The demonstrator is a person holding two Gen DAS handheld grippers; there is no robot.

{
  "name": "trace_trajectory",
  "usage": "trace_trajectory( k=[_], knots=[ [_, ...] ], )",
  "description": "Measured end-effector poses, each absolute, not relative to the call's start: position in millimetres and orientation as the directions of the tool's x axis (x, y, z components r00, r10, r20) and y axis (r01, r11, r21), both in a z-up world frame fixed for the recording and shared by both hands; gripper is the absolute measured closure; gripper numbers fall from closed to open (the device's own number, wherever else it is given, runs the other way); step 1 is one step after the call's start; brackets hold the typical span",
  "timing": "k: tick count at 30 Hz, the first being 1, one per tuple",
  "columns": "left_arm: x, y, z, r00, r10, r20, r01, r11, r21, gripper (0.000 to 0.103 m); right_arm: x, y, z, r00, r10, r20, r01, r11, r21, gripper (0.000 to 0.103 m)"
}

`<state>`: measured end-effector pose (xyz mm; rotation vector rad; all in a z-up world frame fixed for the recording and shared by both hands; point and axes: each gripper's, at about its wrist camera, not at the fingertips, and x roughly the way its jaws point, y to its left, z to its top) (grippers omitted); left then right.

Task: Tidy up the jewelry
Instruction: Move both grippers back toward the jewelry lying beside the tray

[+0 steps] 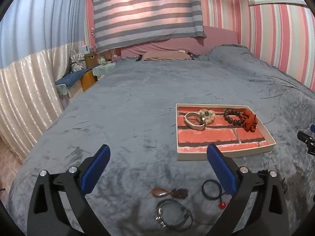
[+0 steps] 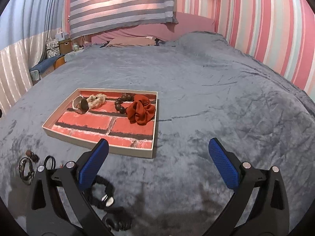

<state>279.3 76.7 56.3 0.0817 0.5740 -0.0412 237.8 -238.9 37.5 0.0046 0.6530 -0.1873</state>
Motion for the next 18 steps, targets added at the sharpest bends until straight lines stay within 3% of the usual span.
trace_trajectory(
  k=[18],
  knots=[
    [220,107,26,0.852,-0.004,-0.523,0.01,1.0,0.009,0.007,190,-213,-2,0.787,-0.111,-0.607,0.135,0.991,-0.006,0.004]
  ],
)
